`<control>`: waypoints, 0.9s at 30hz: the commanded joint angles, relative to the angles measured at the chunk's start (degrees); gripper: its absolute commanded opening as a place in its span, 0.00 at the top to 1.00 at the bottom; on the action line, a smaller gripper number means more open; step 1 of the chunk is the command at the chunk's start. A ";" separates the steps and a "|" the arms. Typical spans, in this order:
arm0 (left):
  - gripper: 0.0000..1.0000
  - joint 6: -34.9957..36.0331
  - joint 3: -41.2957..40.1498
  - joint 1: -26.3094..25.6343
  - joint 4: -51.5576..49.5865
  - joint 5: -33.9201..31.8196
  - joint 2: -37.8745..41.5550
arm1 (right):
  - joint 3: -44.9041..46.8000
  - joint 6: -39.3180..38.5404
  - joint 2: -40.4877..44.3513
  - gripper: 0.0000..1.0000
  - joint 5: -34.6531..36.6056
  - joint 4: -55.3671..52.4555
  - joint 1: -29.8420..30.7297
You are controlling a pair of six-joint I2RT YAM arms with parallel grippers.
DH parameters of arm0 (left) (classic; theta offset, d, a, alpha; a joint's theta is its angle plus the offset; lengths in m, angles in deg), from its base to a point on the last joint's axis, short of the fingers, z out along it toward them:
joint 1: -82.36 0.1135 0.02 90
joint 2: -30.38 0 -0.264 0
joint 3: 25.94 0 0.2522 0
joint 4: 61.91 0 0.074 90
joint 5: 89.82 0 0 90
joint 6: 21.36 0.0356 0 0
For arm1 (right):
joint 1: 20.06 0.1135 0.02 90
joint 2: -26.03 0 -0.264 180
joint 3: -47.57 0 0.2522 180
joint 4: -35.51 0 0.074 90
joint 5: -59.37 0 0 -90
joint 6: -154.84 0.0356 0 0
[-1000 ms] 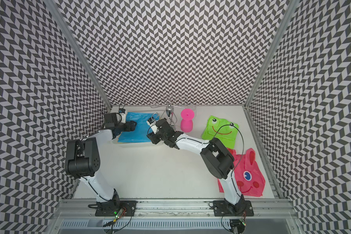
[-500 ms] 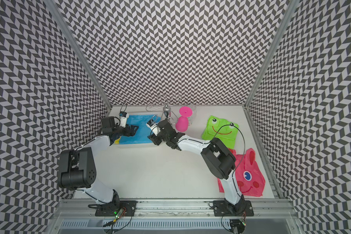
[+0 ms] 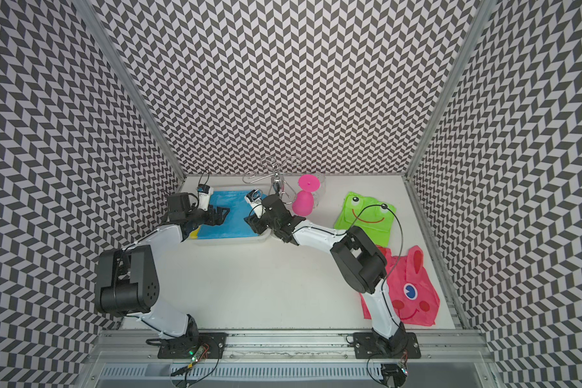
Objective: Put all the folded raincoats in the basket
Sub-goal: Place the raincoat in the basket.
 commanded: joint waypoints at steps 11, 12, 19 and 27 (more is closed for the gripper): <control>0.15 0.04 0.16 0.16 -0.22 -0.24 -0.13 | -1.06 0.25 -1.86 0.42 -0.14 -2.66 -1.00; 0.15 0.04 0.10 0.16 -0.11 -0.16 -0.07 | -0.68 0.09 -1.49 0.42 -0.93 -2.53 -1.11; 0.15 0.30 0.11 0.16 -0.15 0.27 -0.29 | 2.16 -1.13 1.93 0.42 -7.95 0.61 -1.82; 0.15 0.40 -0.22 0.16 -0.34 0.82 -0.12 | 6.50 -0.35 4.17 0.42 -13.17 11.58 -2.54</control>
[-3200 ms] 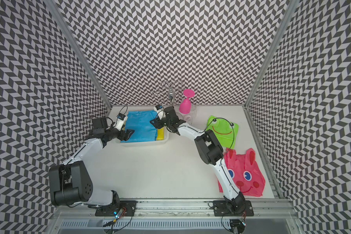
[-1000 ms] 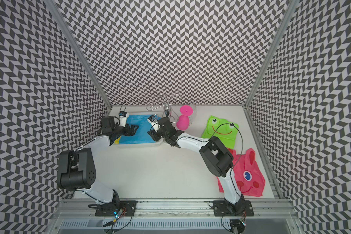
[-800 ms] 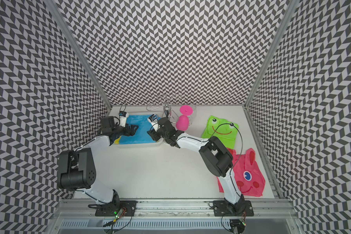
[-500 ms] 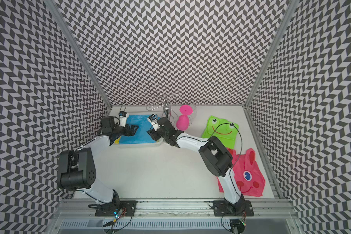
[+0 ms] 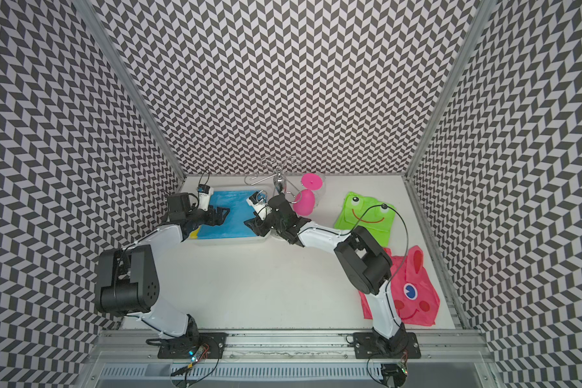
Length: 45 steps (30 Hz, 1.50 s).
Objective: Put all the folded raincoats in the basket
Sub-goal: Place the raincoat in the basket.
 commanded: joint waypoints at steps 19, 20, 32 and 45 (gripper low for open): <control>0.14 0.24 -1.47 0.20 0.46 0.94 0.20 | 3.09 2.07 1.27 0.35 -8.25 21.74 -0.09; 0.14 0.21 -1.46 0.16 0.44 0.94 0.17 | 3.59 2.43 1.31 0.34 -8.15 23.58 0.11; 0.14 0.06 -1.75 0.24 0.40 1.21 0.12 | 5.40 5.38 -1.71 0.33 -8.22 37.73 1.18; 0.14 0.02 -1.84 0.77 0.35 1.47 0.06 | 9.20 9.23 -2.54 0.34 -5.08 40.64 1.89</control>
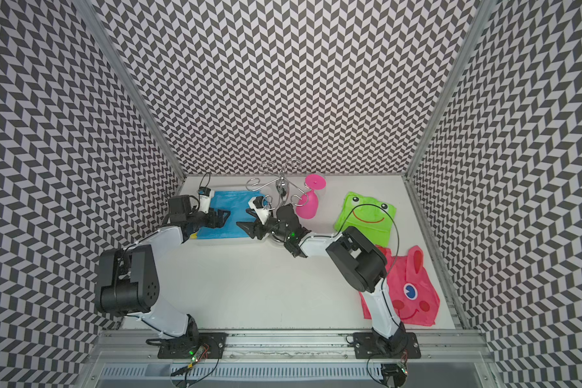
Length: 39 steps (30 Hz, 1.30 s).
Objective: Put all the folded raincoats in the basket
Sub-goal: Place the raincoat in the basket.
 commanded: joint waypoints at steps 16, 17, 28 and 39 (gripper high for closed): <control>0.14 -0.14 -0.12 0.55 -0.24 1.45 -0.14 | 2.69 21.65 -0.86 0.36 -4.89 7.50 0.49; 0.14 -0.12 -0.16 0.56 -0.32 1.45 -0.13 | 2.75 22.57 -0.65 0.36 -5.20 7.51 0.62; 0.14 0.13 0.09 0.73 -0.68 1.19 0.07 | 5.75 32.18 2.04 0.35 -7.54 4.88 2.94; 0.13 2.68 0.24 1.08 -1.46 -0.54 1.96 | 13.95 36.41 5.93 0.35 -6.83 9.26 5.39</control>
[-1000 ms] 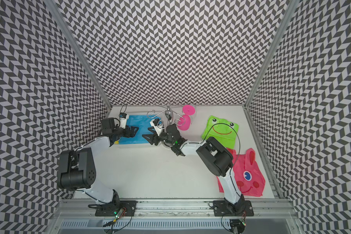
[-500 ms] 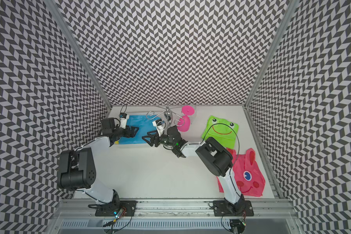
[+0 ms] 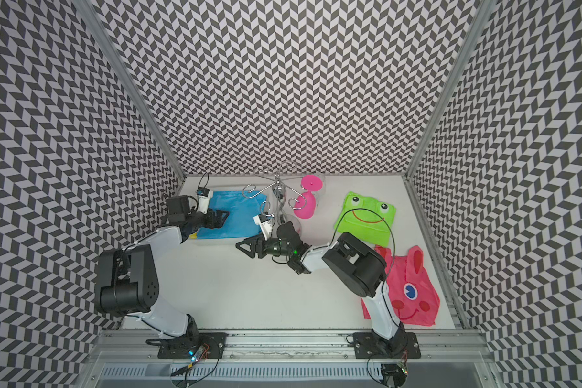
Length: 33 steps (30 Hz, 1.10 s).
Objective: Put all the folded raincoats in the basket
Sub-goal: Place the raincoat in the basket.
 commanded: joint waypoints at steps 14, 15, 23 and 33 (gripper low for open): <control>0.11 11.92 -1.21 1.26 -6.12 -4.89 7.91 | 18.77 -3.69 16.48 0.35 6.34 -0.03 3.02; 0.11 12.53 -1.69 1.27 -6.41 -4.57 8.51 | 20.50 -3.82 17.33 0.35 6.96 -0.42 3.04; 0.10 14.08 -5.70 1.21 -6.01 -5.97 11.33 | 25.60 -9.09 22.78 0.36 19.52 -13.26 3.05; 0.09 14.37 -9.23 2.08 -4.69 -11.39 12.75 | 18.32 -33.12 14.43 0.35 39.35 -16.38 4.04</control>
